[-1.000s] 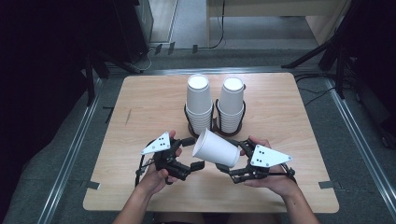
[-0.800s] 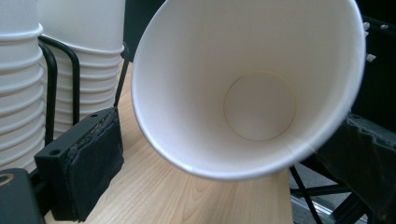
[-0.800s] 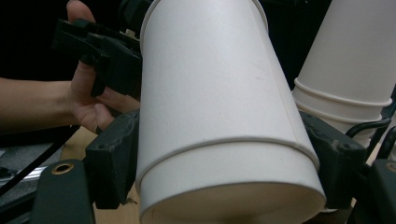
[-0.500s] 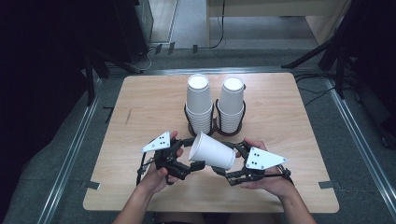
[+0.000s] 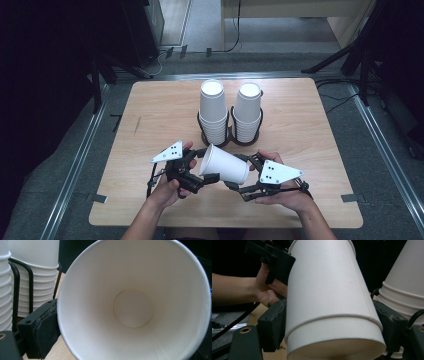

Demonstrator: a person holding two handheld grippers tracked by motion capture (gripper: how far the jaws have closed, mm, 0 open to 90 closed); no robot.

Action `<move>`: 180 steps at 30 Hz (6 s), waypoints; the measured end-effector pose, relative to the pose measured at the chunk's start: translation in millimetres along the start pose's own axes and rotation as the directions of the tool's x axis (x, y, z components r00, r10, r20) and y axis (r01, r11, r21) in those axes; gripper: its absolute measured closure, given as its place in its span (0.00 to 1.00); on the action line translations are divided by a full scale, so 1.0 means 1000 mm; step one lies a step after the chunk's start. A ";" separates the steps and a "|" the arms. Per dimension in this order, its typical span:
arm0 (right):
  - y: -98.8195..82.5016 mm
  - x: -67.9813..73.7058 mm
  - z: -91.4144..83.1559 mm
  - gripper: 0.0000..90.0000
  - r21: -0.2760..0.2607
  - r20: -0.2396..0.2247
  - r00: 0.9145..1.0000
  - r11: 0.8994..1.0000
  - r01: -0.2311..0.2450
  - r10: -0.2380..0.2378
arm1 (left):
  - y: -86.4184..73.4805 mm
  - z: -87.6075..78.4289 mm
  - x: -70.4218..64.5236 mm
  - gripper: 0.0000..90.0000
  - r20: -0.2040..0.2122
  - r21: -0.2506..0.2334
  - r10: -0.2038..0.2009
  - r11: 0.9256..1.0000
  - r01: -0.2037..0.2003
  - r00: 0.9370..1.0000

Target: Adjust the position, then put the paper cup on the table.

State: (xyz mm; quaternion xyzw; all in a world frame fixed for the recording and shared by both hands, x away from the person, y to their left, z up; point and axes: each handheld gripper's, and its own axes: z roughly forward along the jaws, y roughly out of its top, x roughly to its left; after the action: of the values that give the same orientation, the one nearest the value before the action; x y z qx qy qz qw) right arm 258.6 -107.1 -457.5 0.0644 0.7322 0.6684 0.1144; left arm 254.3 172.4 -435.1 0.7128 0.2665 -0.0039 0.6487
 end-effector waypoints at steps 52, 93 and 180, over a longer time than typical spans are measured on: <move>0.006 0.016 0.021 0.05 0.271 0.112 0.994 0.962 -0.026 -0.005 | 0.006 0.008 -0.013 0.08 -0.169 0.168 0.155 0.978 -0.126 0.973; -0.005 0.009 0.019 0.22 0.219 0.366 0.930 0.971 -0.091 0.005 | 0.014 -0.009 -0.006 0.00 -0.223 0.071 0.087 0.995 -0.073 0.971; -0.061 -0.064 -0.072 0.22 0.175 0.800 0.582 0.872 -0.458 0.145 | -0.053 -0.131 0.033 0.00 -0.643 -0.062 -0.126 0.992 0.113 0.755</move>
State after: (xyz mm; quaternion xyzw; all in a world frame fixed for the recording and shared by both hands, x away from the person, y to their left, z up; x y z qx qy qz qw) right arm 305.7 -198.0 -507.2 0.4867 0.7010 0.4387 0.2817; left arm 217.7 307.6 -475.0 0.6460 0.5182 0.2027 0.5226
